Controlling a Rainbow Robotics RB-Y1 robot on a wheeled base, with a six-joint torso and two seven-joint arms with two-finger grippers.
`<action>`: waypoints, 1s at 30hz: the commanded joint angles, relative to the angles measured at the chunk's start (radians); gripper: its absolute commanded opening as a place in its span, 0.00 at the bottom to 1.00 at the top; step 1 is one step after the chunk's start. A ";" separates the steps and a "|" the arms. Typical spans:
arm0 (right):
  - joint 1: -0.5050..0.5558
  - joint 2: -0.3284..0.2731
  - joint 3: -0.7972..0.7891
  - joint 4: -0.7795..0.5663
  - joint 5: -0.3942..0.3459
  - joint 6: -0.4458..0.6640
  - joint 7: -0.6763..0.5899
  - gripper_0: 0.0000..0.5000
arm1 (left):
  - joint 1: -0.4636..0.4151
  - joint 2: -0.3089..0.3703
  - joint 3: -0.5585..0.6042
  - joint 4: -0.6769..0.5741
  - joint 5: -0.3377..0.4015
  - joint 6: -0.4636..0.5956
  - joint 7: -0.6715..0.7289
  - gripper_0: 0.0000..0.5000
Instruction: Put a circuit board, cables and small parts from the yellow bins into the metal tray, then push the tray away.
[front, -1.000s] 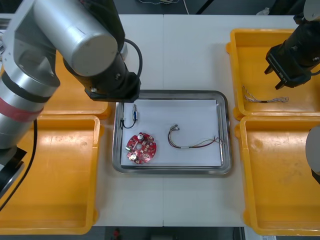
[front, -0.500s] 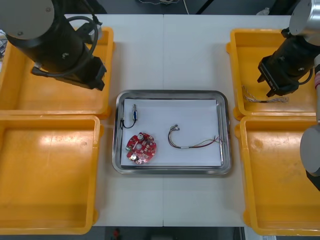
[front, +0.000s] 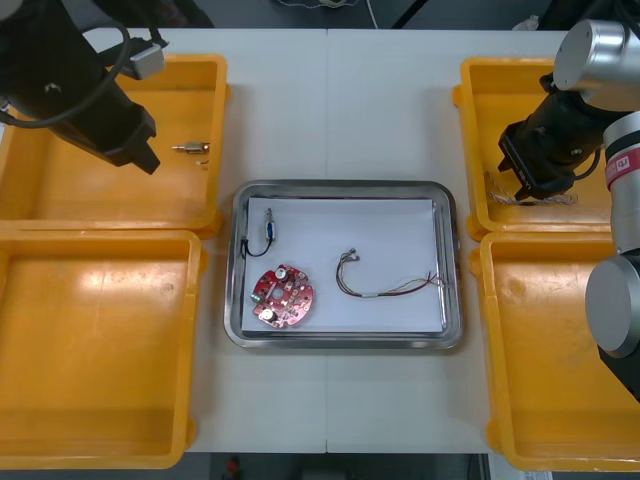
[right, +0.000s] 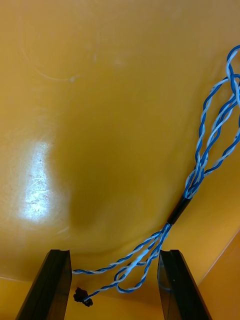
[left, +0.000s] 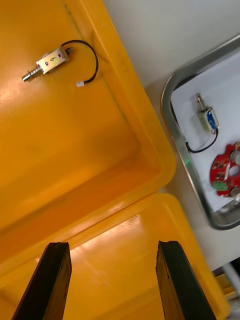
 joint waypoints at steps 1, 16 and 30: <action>0.008 0.012 0.028 -0.014 0.012 -0.009 -0.049 1.00 | -0.048 0.061 0.060 0.061 0.022 -0.042 -0.266 1.00; 0.060 0.012 0.055 -0.014 0.006 -0.053 -0.051 1.00 | -0.048 0.086 0.064 0.268 0.091 -0.230 -0.702 1.00; 0.074 0.012 0.075 -0.014 -0.014 -0.066 -0.058 0.00 | -0.048 0.093 0.063 0.512 0.259 -0.395 -1.047 1.00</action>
